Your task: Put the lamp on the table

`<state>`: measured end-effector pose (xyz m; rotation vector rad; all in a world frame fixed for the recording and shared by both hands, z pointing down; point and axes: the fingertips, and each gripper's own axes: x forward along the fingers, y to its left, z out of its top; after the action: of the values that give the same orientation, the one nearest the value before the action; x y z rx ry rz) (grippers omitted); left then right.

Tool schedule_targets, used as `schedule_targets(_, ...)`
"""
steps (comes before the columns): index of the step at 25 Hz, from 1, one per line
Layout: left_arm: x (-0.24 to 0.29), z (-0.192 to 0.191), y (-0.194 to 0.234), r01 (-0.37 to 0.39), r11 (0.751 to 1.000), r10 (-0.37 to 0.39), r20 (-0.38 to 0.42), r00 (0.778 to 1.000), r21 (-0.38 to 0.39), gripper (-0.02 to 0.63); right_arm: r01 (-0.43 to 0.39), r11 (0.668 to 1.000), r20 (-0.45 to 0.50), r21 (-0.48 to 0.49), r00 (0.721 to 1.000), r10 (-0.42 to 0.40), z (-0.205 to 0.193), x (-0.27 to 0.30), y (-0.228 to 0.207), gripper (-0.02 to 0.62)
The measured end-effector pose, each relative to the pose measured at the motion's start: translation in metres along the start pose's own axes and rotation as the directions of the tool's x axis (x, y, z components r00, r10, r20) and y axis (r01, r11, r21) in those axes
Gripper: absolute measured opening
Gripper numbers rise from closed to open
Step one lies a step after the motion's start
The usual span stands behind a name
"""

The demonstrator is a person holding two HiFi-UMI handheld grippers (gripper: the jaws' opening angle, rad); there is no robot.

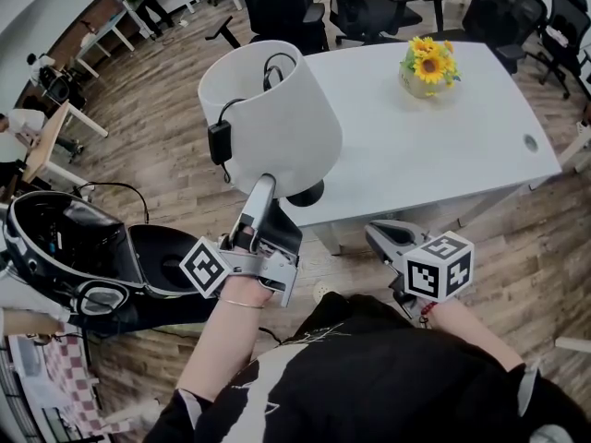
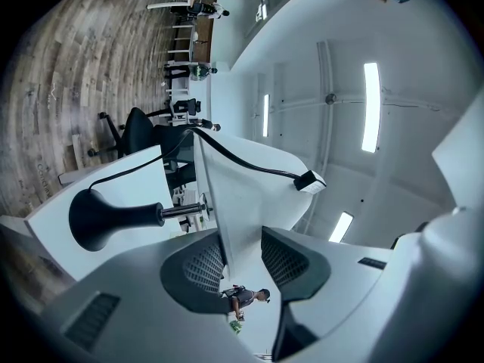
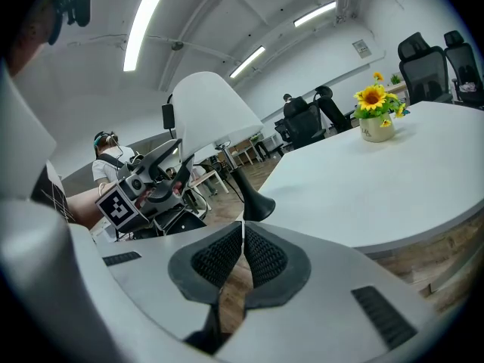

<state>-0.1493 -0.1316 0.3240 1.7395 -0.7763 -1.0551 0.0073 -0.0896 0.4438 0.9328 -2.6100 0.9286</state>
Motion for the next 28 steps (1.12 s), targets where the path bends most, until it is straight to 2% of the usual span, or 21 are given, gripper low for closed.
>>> schedule_targets(7,-0.001,-0.002,0.000,-0.011,1.000,0.011,0.011,1.000,0.001,0.146,-0.004,1.000,-0.003,-0.003,1.000,0.004,-0.001,-0.004,0.000,0.024)
schedule_targets(16,0.000,-0.008,-0.004,0.027,1.000,-0.027,0.007,1.000,0.013,0.161,0.011,1.000,-0.011,0.008,1.000,-0.011,-0.010,-0.022,-0.010,0.025)
schedule_targets(24,-0.016,-0.007,-0.002,0.048,0.999,-0.048,0.060,0.997,-0.003,0.166,0.020,1.000,0.008,-0.019,1.000,-0.020,-0.015,-0.036,-0.005,0.024)
schedule_targets(28,-0.023,-0.009,-0.003,0.069,0.998,-0.068,0.074,0.995,-0.009,0.166,0.033,0.999,-0.019,-0.030,0.999,-0.034,-0.028,-0.049,-0.001,0.023)
